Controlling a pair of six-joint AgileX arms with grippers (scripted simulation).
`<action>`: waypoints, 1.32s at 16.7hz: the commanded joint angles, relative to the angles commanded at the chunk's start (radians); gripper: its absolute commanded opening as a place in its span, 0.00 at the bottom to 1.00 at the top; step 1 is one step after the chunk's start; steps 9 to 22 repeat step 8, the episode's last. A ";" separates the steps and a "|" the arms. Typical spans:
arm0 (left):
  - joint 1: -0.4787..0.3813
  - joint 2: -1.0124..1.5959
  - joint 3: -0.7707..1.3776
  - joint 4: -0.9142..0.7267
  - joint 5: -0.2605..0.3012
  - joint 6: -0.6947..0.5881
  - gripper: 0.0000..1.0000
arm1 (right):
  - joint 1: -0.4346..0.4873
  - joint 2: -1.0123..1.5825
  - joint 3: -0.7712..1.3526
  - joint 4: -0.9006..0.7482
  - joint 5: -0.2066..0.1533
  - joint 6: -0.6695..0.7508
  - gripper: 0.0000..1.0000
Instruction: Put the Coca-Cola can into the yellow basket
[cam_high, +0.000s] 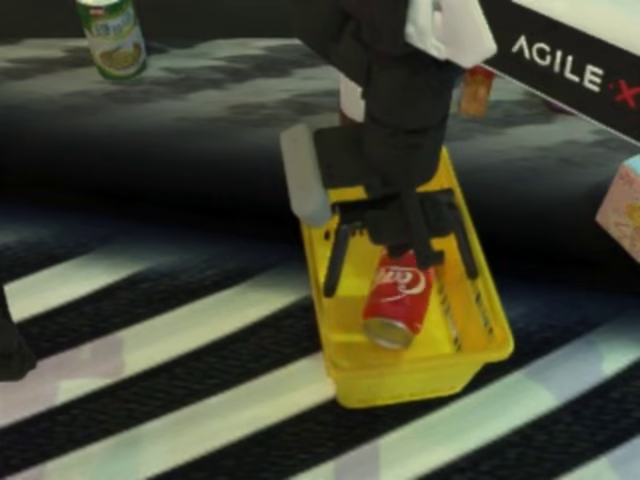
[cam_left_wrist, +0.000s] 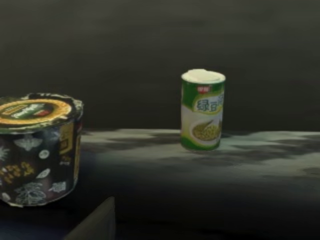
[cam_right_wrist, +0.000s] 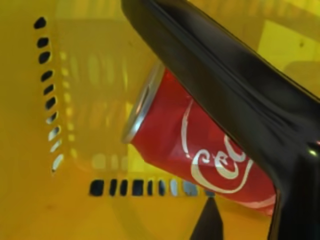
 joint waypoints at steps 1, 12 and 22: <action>0.000 0.000 0.000 0.000 0.000 0.000 1.00 | -0.002 0.000 0.014 -0.014 0.000 -0.004 0.00; 0.000 0.000 0.000 0.000 0.000 0.000 1.00 | -0.028 -0.015 0.175 -0.189 0.000 -0.037 0.00; 0.000 0.000 0.000 0.000 0.000 0.000 1.00 | -0.028 -0.015 0.175 -0.189 0.000 -0.037 0.00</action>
